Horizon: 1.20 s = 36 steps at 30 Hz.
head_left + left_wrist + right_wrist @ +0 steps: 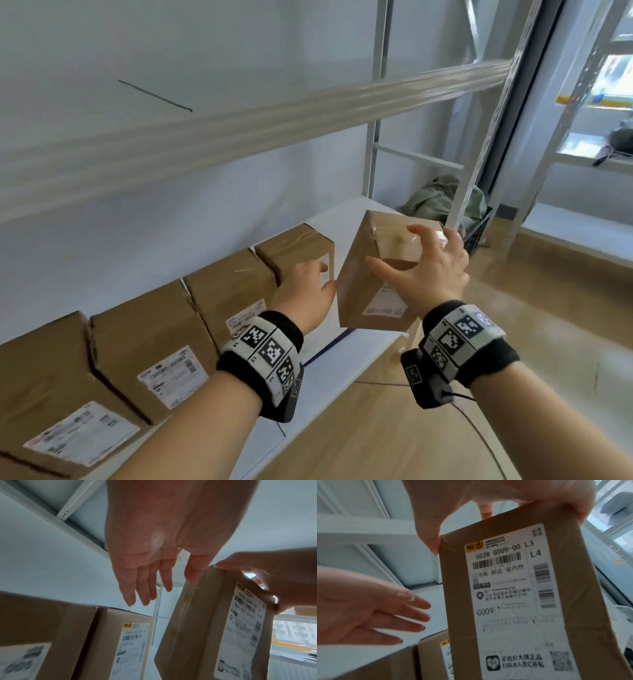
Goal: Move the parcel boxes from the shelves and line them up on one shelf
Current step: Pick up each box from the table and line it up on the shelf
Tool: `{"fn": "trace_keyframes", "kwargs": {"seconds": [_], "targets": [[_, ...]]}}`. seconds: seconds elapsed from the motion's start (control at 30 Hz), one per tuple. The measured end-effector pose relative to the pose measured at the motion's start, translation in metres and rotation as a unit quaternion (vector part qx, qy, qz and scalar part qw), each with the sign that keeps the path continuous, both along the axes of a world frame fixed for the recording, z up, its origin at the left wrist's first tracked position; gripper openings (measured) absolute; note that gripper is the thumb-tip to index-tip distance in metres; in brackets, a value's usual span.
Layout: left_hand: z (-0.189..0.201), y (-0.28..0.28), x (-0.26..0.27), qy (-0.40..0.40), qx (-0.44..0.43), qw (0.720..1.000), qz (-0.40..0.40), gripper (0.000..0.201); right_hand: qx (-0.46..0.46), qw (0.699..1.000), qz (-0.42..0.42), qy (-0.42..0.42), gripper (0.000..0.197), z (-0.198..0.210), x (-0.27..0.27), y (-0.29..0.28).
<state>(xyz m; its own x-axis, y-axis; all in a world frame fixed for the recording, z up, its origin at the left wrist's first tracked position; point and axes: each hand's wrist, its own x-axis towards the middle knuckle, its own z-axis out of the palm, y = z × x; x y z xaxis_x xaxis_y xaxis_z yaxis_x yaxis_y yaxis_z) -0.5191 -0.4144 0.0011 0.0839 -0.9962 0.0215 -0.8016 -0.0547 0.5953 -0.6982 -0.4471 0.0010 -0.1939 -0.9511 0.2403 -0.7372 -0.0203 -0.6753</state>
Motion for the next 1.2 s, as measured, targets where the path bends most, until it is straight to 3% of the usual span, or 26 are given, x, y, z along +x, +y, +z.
{"fn": "trace_keyframes", "kwargs": {"seconds": [0.23, 0.47, 0.63, 0.83, 1.2], "targets": [[-0.005, -0.078, -0.03, -0.058, -0.053, 0.993, 0.092, 0.039, 0.013, 0.986, 0.139, 0.085, 0.075, -0.016, -0.018, -0.113], [-0.019, -0.121, -0.042, -0.173, 0.004, 0.969, 0.176, 0.049, 0.024, 0.958, 0.239, 0.159, 0.076, -0.043, -0.007, -0.183], [-0.03, -0.135, -0.035, -0.195, 0.04, 0.955, 0.219, 0.05, 0.036, 0.944, 0.28, 0.17, 0.082, -0.059, 0.013, -0.204], [-0.043, -0.139, -0.024, -0.21, 0.041, 0.949, 0.233, 0.047, 0.03, 0.896, 0.365, 0.252, 0.088, -0.063, 0.023, -0.222], [-0.054, -0.135, -0.024, -0.231, 0.021, 0.945, 0.232, 0.046, 0.001, 0.884, 0.371, 0.284, 0.082, -0.065, 0.03, -0.222]]}}
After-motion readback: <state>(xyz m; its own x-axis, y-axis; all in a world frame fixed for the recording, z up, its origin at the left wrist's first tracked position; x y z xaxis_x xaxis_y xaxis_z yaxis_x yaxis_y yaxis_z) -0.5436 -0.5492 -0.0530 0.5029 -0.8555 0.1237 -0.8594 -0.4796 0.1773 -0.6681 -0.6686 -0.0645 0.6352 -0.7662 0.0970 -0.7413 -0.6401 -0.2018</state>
